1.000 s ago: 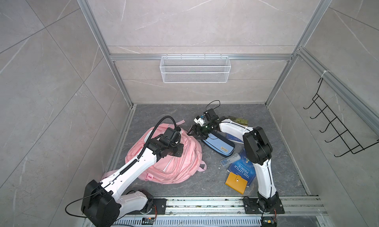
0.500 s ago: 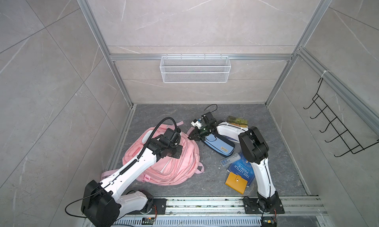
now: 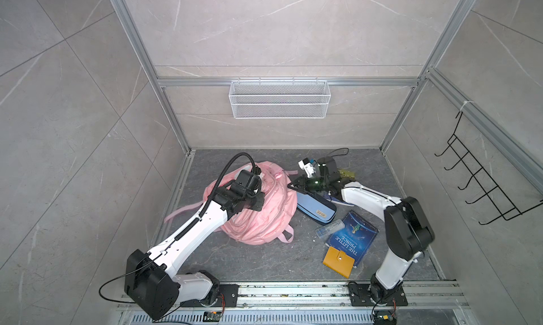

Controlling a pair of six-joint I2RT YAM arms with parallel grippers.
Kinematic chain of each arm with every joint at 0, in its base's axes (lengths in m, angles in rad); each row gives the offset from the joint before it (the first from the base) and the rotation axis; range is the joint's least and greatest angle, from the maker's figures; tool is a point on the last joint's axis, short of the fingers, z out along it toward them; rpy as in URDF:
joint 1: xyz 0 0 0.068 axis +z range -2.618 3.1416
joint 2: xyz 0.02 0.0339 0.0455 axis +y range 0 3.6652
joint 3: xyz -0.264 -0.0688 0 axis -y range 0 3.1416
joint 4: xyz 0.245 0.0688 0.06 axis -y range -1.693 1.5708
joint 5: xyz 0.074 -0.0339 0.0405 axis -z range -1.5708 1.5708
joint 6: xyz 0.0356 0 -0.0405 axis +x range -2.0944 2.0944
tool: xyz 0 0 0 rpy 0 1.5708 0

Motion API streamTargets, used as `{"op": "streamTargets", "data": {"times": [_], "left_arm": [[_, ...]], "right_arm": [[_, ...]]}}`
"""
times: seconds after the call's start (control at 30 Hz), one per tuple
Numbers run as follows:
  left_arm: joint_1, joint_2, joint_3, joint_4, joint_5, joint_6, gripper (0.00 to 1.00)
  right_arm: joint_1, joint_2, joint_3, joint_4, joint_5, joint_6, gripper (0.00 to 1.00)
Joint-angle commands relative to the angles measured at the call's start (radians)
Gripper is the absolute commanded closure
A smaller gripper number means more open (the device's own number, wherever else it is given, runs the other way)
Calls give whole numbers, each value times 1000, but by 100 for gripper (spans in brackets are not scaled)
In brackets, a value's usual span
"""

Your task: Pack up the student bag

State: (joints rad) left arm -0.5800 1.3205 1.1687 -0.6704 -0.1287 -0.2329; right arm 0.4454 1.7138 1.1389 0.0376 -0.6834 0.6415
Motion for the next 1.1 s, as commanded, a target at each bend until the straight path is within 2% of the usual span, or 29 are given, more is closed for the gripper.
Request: {"op": "streamTargets", "data": {"times": [0.0,0.07,0.2,0.23,0.27,0.33,0.37,0.43,0.57,0.77,0.9,1.07], "left_arm": [[50,68,32,-29,-145,-13,100],[52,93,10,-31,-136,-48,100],[68,86,-73,-20,-80,-129,100],[69,79,-83,-25,-68,-146,94],[69,72,-87,-40,-61,-156,72],[62,59,-59,-87,-55,-154,36],[45,52,-34,-113,-56,-149,21],[4,48,18,-142,-48,-135,5],[-72,138,134,-193,32,-176,3],[-159,338,288,-213,40,-227,2],[-158,430,300,-190,50,-238,1],[-158,458,264,-150,72,-224,2]], "right_arm": [[15,-129,-133,45,102,-66,100],[28,-180,-225,68,151,-59,100],[51,-192,-304,89,193,-65,100],[56,-187,-309,88,203,-70,100],[59,-183,-311,87,213,-72,100],[62,-180,-315,99,226,-68,100],[62,-180,-315,108,229,-60,100],[65,-177,-318,133,224,-47,100],[73,-171,-329,163,219,-45,100],[84,-184,-372,205,206,-43,100],[85,-190,-390,235,203,-33,100],[87,-192,-395,252,201,-26,100]]}}
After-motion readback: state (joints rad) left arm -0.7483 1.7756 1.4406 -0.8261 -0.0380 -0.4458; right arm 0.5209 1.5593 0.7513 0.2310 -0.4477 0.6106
